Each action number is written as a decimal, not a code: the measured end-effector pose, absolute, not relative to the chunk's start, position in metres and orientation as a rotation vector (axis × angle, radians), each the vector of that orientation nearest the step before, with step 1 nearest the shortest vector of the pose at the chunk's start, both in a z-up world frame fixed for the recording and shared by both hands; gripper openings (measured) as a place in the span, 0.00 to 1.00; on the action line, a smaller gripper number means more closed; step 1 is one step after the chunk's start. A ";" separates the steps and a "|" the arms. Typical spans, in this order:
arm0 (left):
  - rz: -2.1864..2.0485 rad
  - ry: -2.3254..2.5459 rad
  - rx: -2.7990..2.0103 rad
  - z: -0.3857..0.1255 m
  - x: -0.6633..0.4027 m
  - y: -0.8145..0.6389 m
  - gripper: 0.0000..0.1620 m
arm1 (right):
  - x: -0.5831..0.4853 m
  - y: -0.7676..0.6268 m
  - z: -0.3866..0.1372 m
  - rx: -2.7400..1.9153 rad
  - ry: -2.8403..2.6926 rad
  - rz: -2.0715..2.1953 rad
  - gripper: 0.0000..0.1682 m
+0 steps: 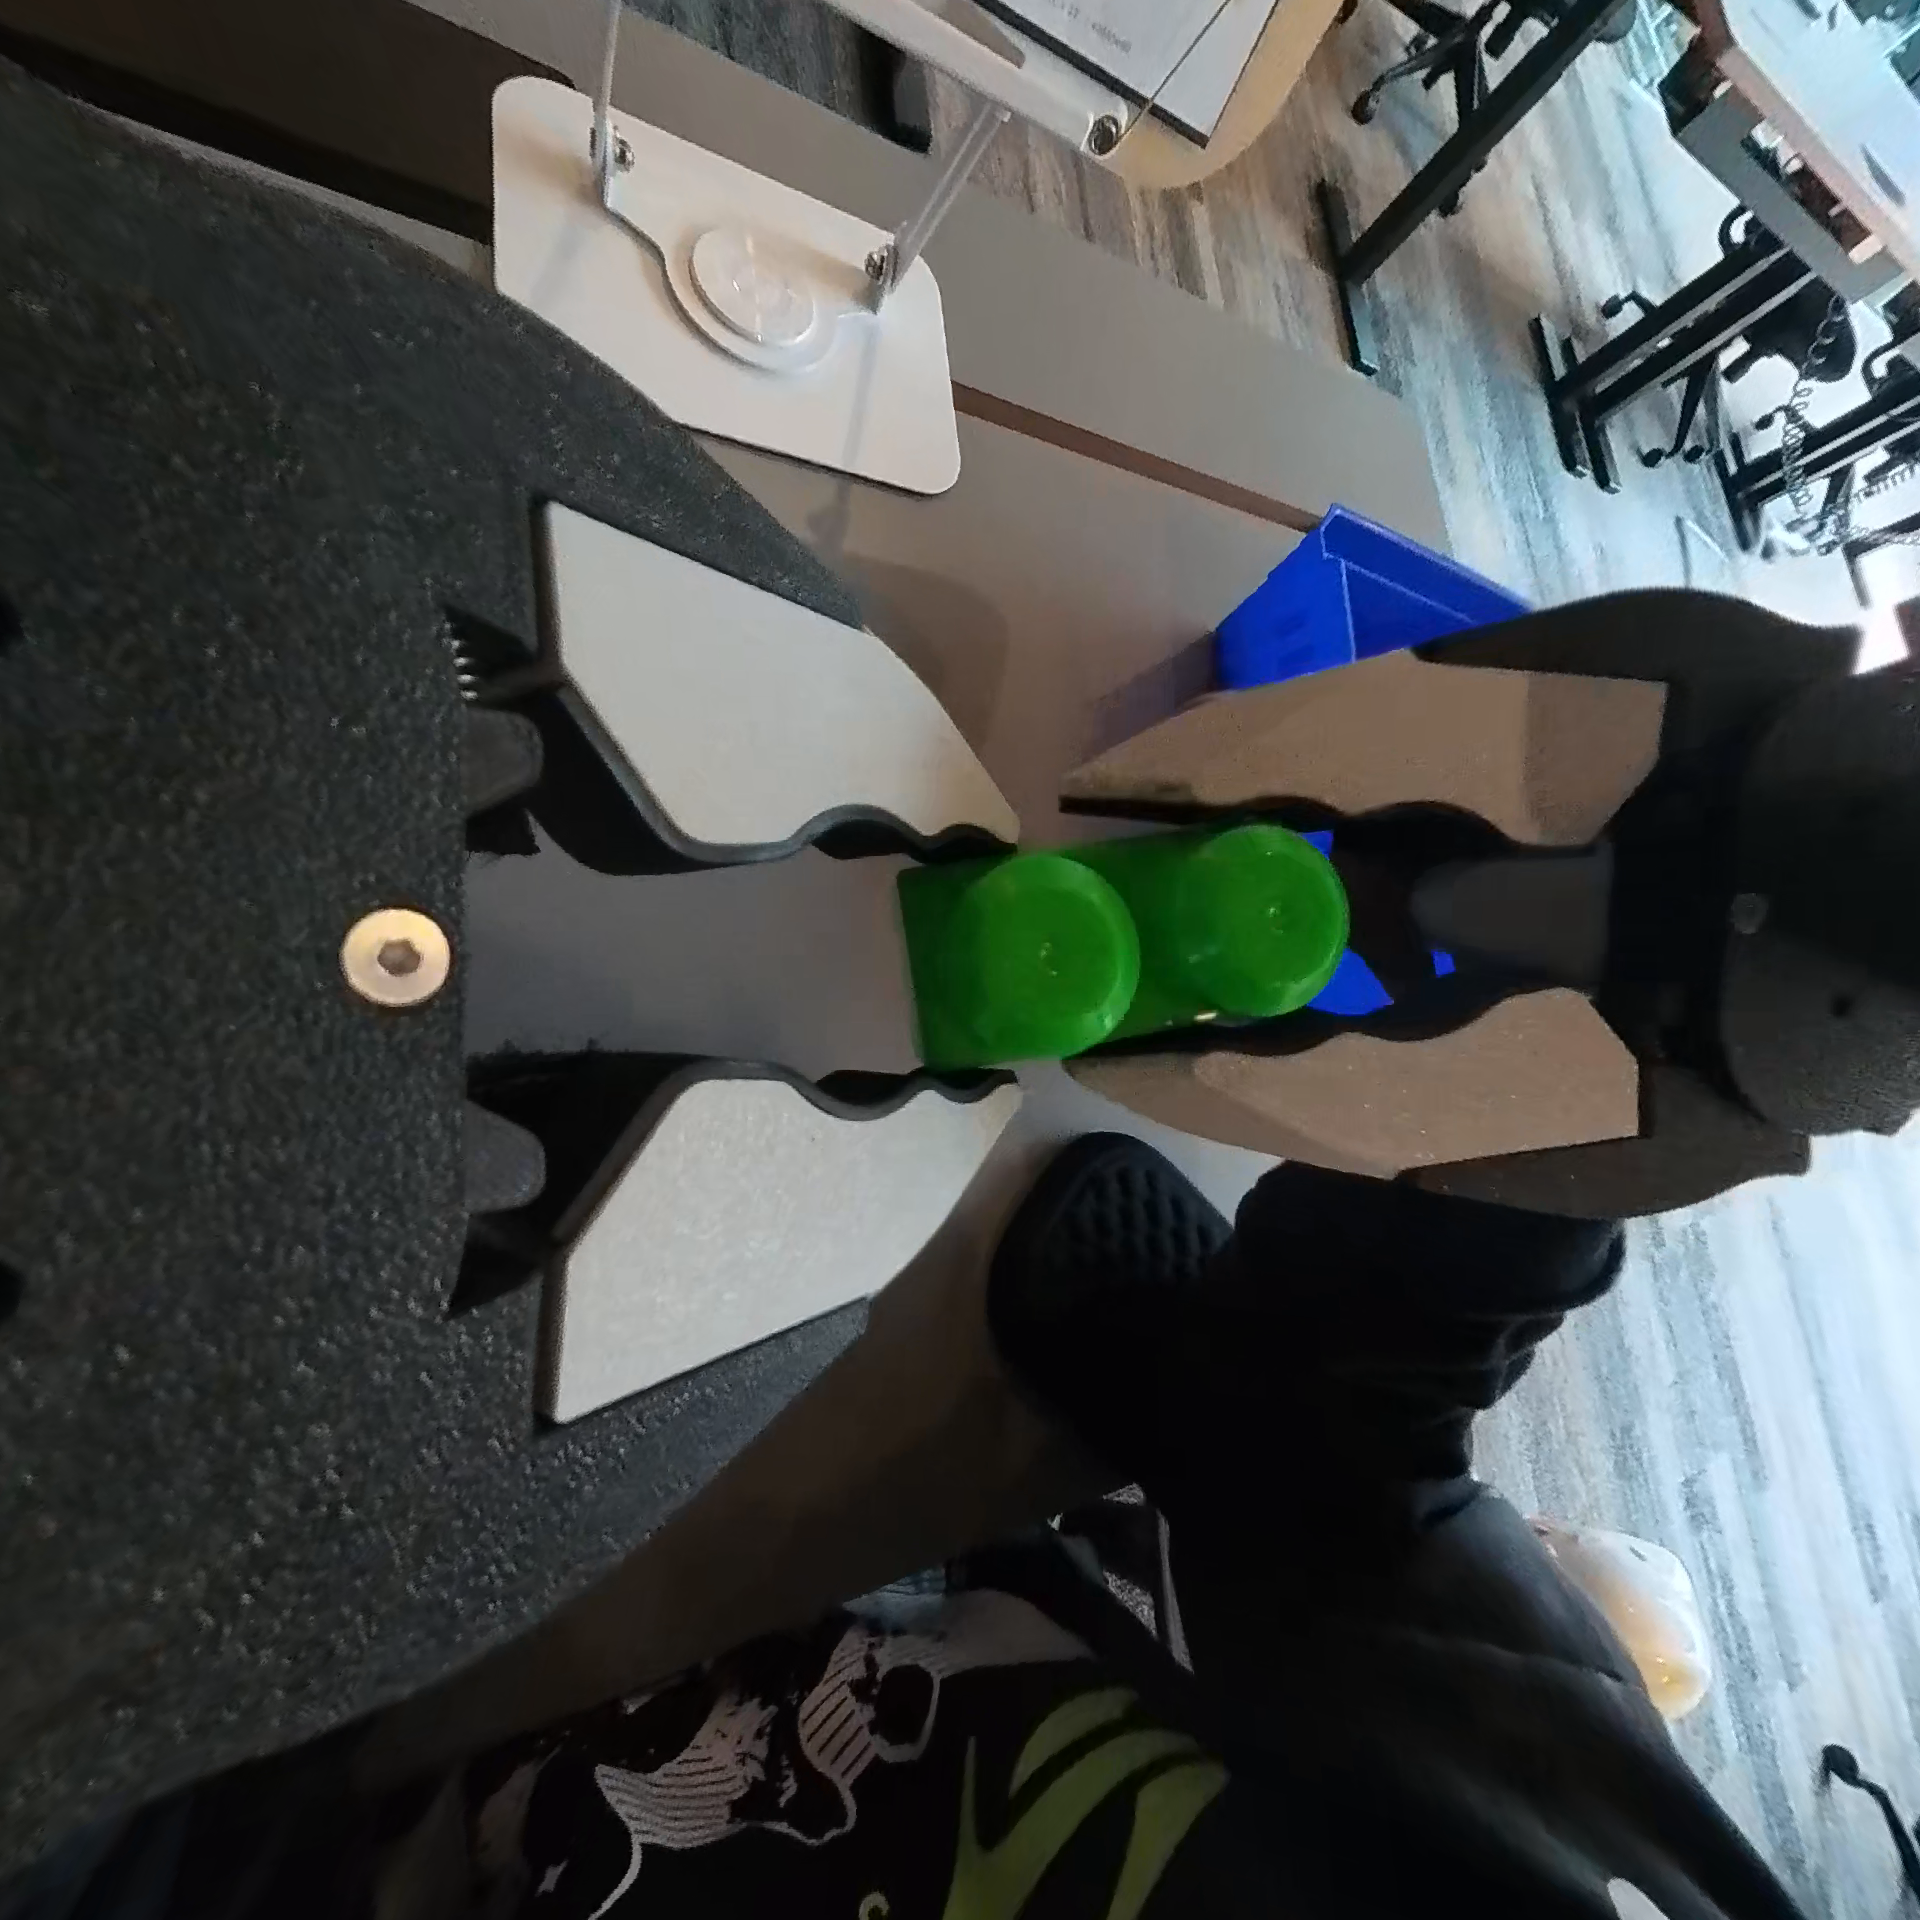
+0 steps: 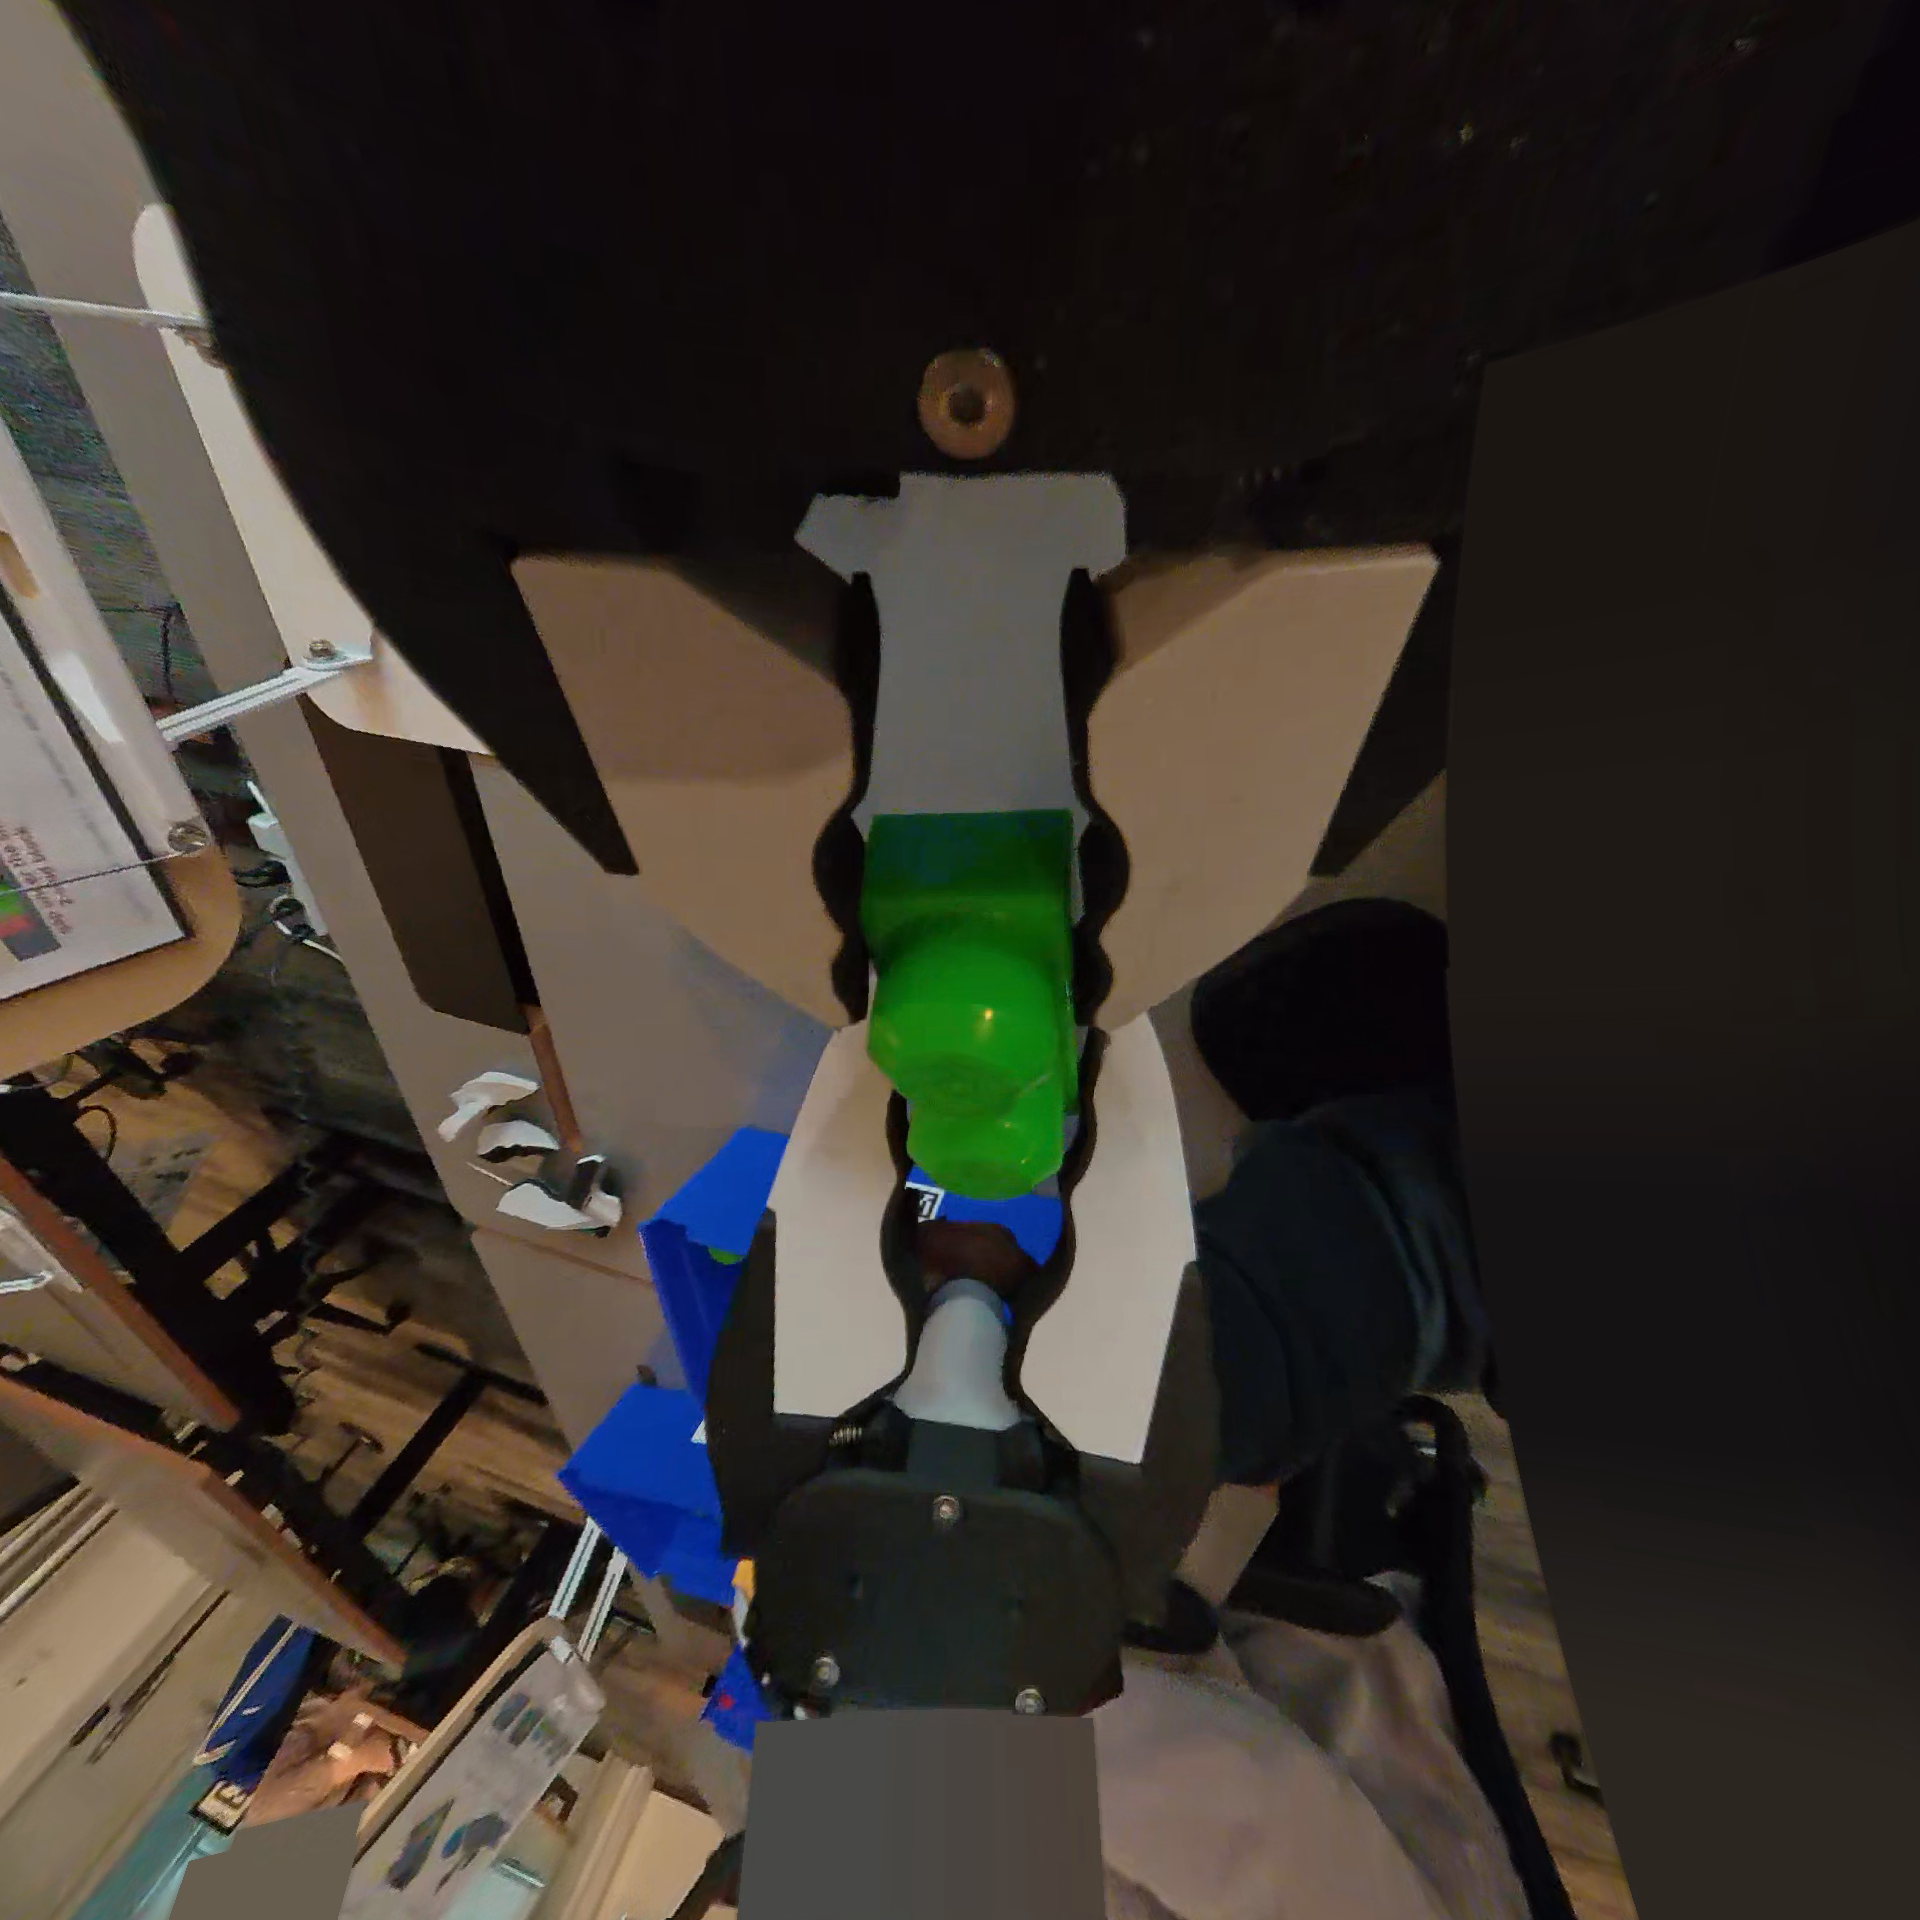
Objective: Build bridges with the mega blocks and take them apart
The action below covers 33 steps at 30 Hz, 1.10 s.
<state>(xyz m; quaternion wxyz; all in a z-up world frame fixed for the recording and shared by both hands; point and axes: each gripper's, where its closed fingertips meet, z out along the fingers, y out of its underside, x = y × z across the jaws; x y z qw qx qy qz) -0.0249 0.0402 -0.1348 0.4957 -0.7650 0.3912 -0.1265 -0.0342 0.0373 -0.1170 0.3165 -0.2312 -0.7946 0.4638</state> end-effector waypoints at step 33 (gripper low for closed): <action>0.098 0.004 -1.553 -0.033 -0.211 -0.024 0.29 | 0.213 0.440 -0.279 -2.260 -0.880 0.053 0.22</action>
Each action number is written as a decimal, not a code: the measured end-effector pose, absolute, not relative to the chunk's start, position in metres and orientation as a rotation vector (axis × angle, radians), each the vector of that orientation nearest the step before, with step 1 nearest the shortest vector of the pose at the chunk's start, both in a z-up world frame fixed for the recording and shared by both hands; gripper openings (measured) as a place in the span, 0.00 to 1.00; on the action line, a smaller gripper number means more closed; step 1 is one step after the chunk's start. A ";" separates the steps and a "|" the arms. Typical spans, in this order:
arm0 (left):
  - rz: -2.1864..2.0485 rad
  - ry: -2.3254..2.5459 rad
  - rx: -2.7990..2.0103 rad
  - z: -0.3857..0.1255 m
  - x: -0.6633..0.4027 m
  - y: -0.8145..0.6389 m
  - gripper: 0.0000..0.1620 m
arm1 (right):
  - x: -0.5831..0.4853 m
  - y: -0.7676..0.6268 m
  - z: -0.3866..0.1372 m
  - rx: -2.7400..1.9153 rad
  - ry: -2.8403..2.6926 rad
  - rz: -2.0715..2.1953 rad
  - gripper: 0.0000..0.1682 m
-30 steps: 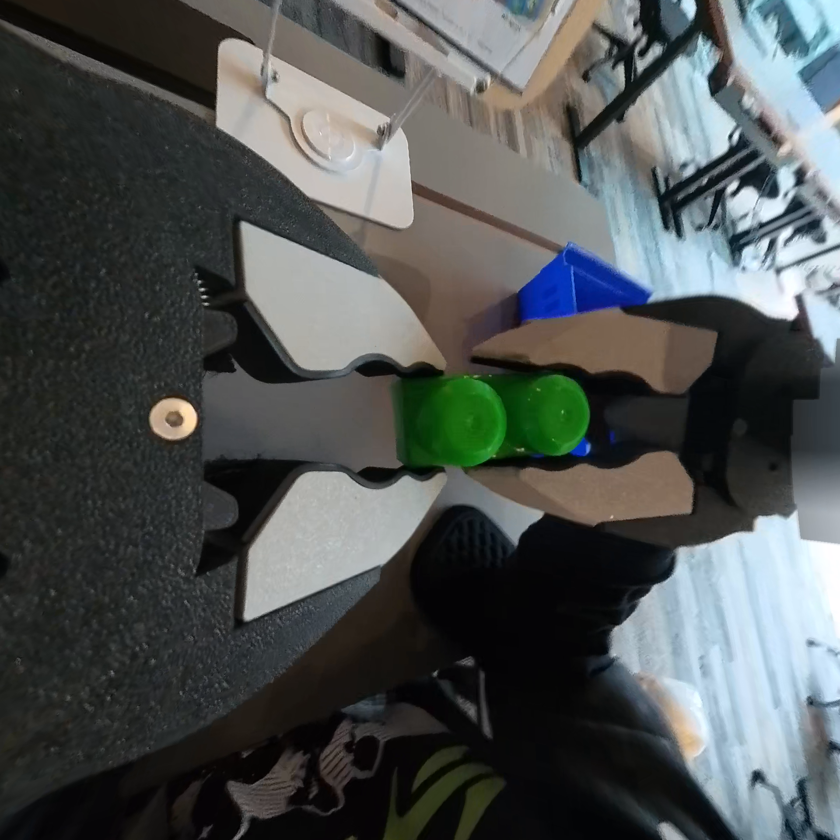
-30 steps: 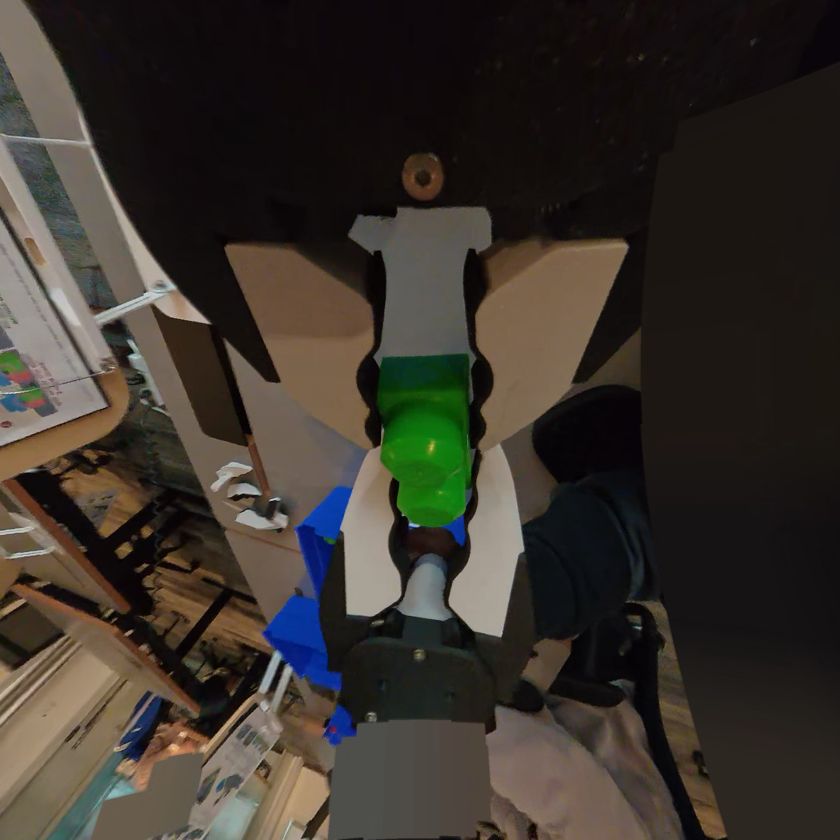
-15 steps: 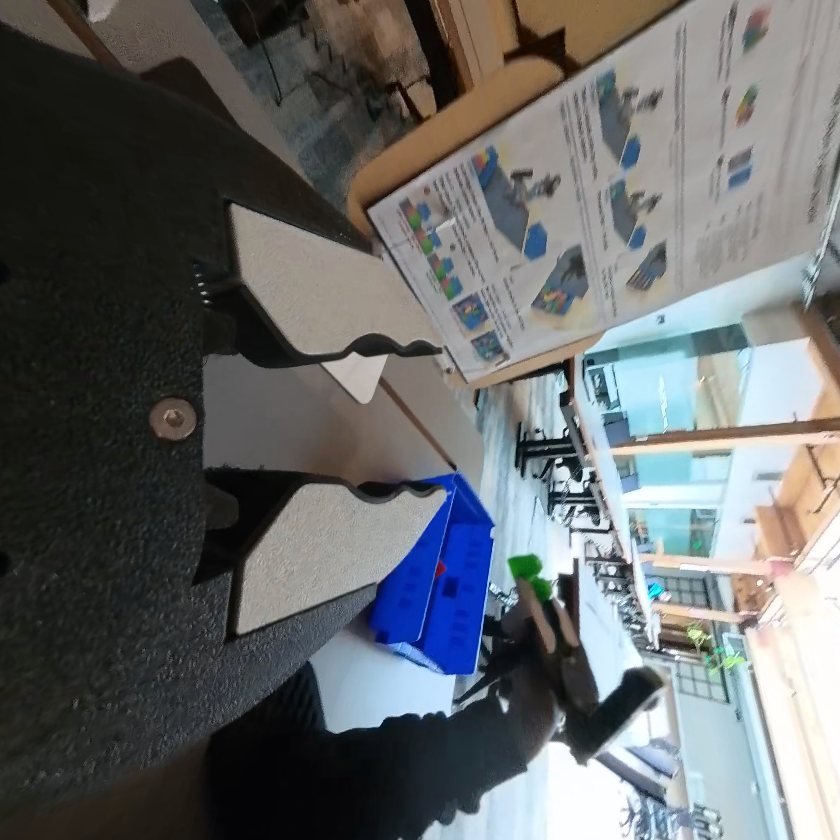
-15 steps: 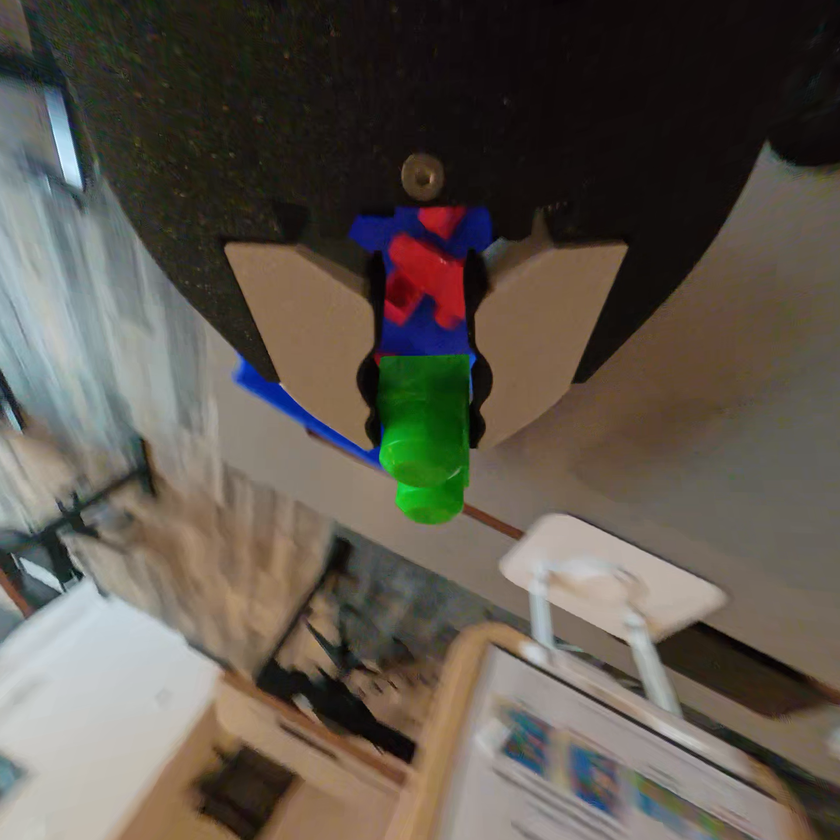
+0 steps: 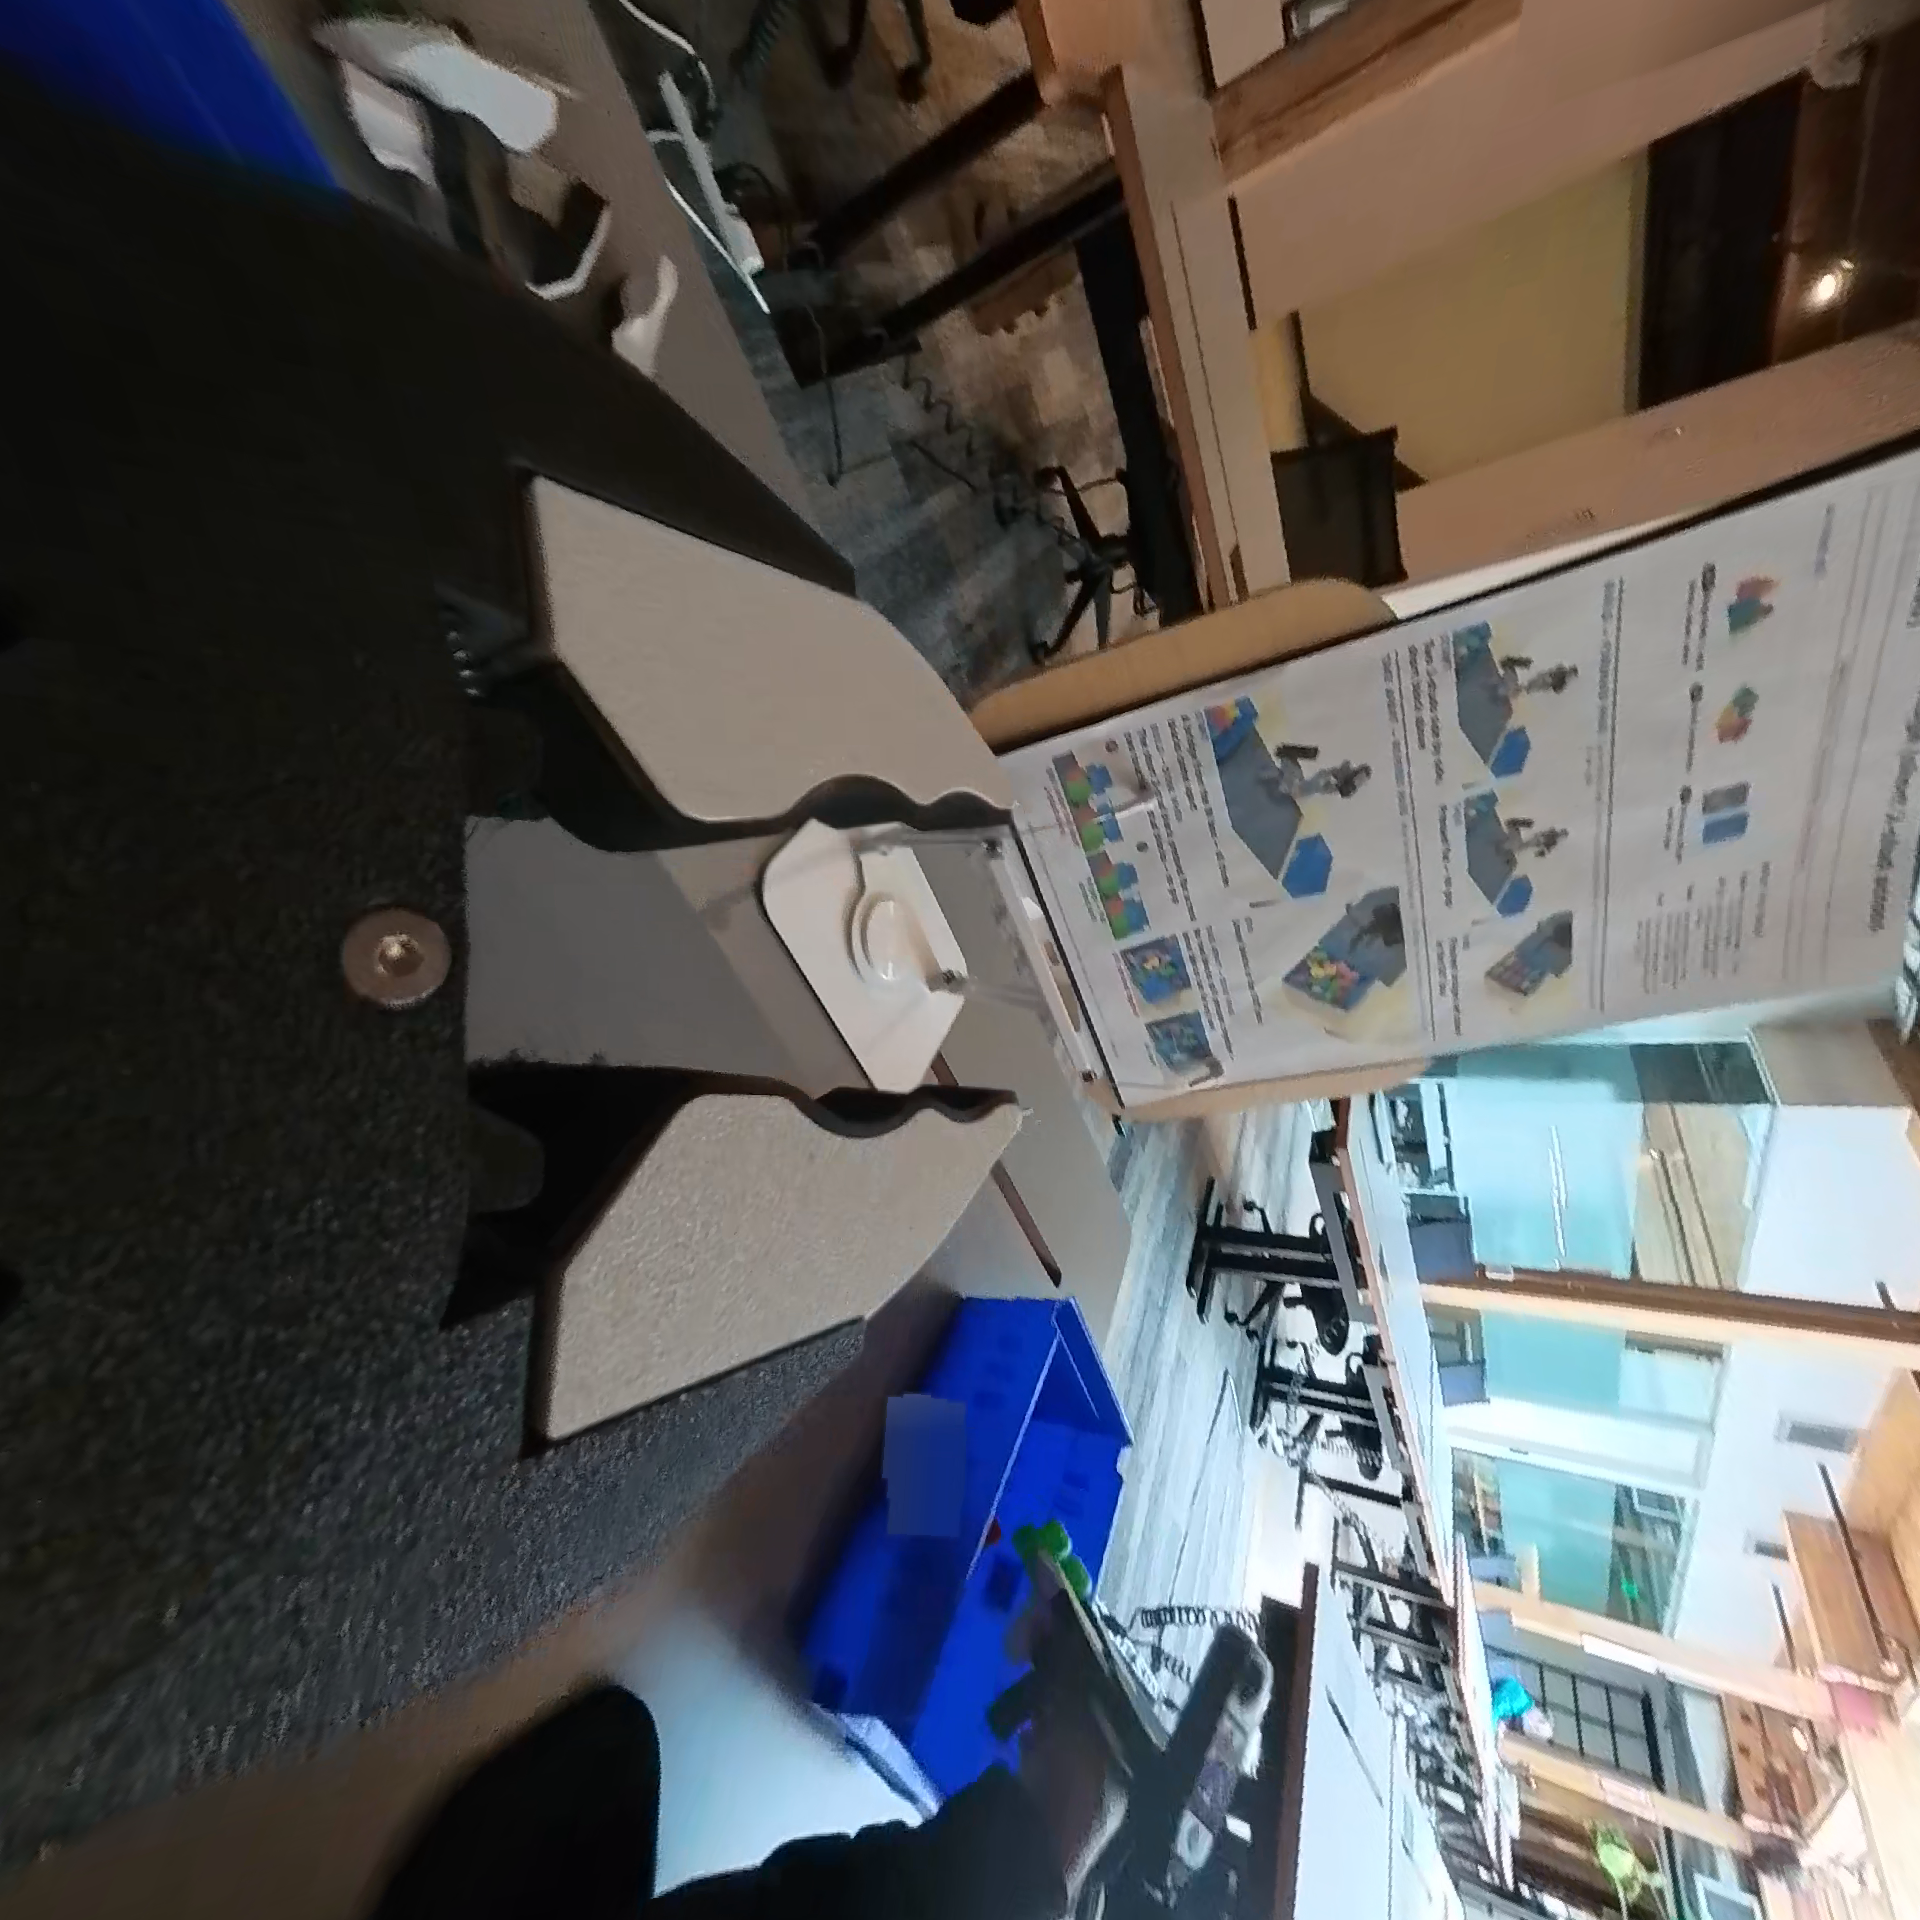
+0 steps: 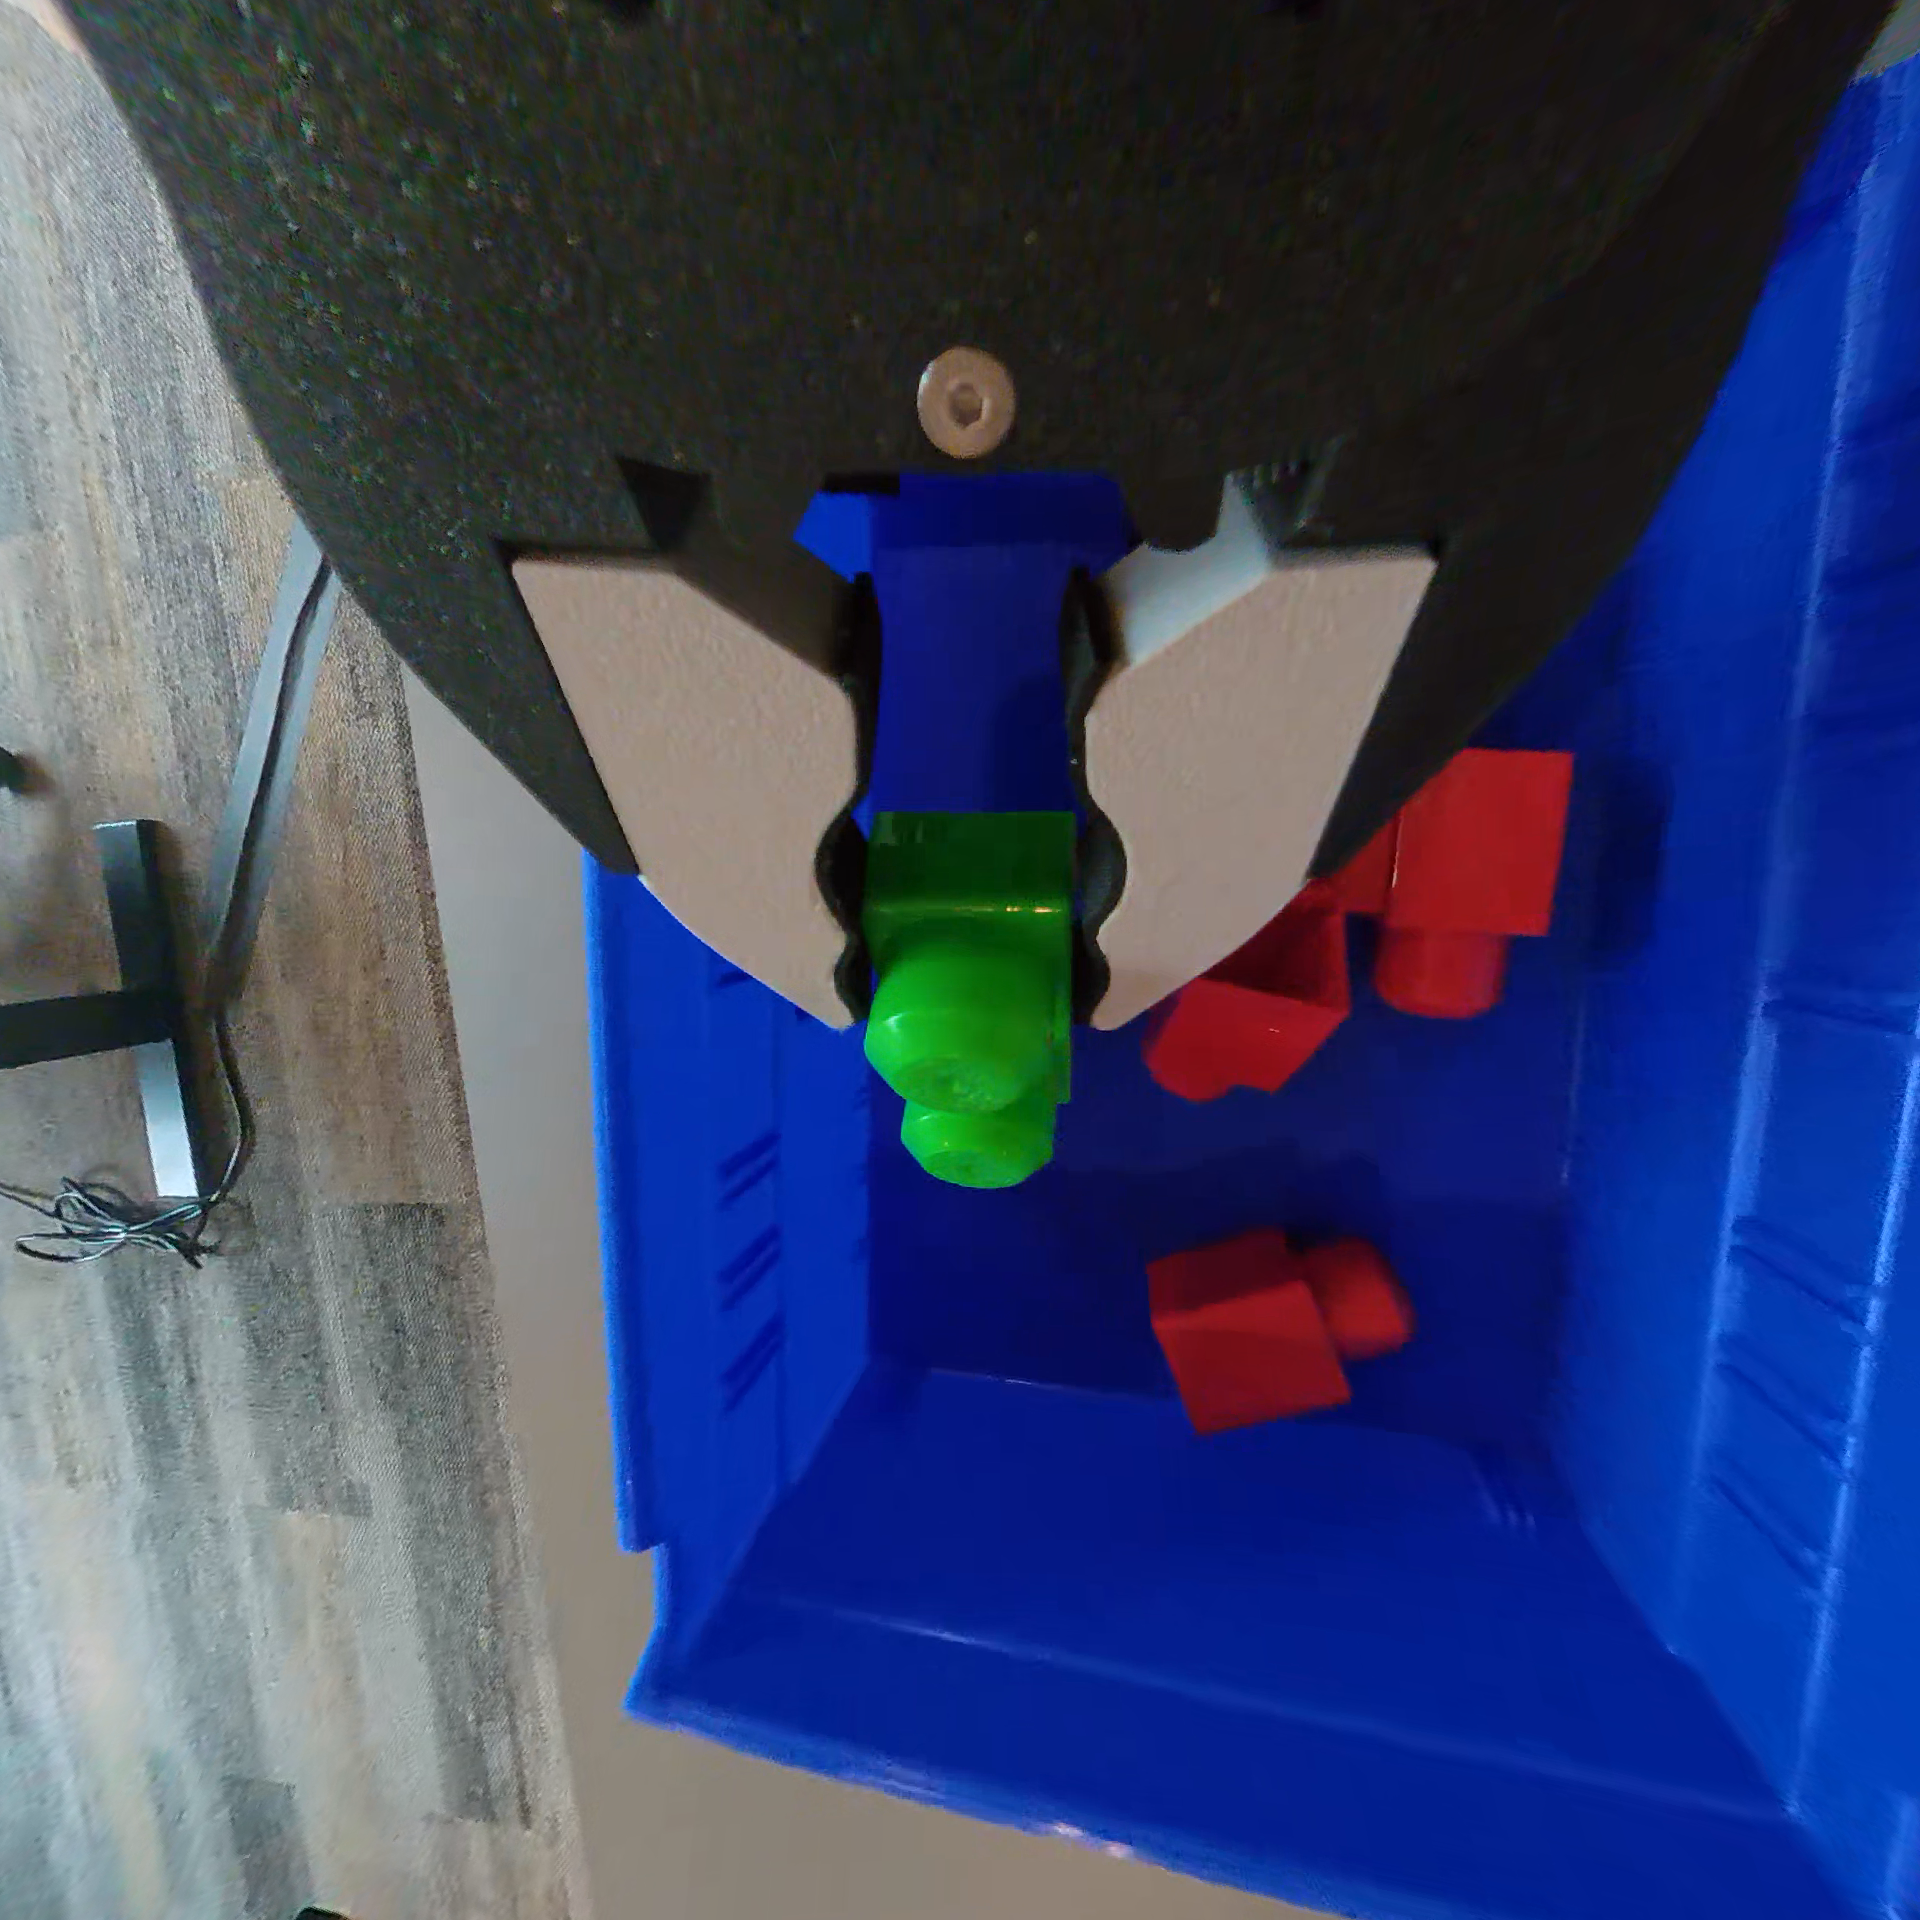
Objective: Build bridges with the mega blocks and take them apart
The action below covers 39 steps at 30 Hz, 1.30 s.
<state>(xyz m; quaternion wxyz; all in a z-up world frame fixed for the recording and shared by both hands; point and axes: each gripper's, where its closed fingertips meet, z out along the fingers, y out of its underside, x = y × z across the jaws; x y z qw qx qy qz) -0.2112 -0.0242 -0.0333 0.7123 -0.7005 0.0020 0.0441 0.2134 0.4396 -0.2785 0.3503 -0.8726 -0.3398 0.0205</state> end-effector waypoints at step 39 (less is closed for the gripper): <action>0.323 -1.105 -2.479 -0.279 -0.452 -0.161 0.24 | 0.202 0.399 -0.178 -2.002 -0.852 0.157 0.31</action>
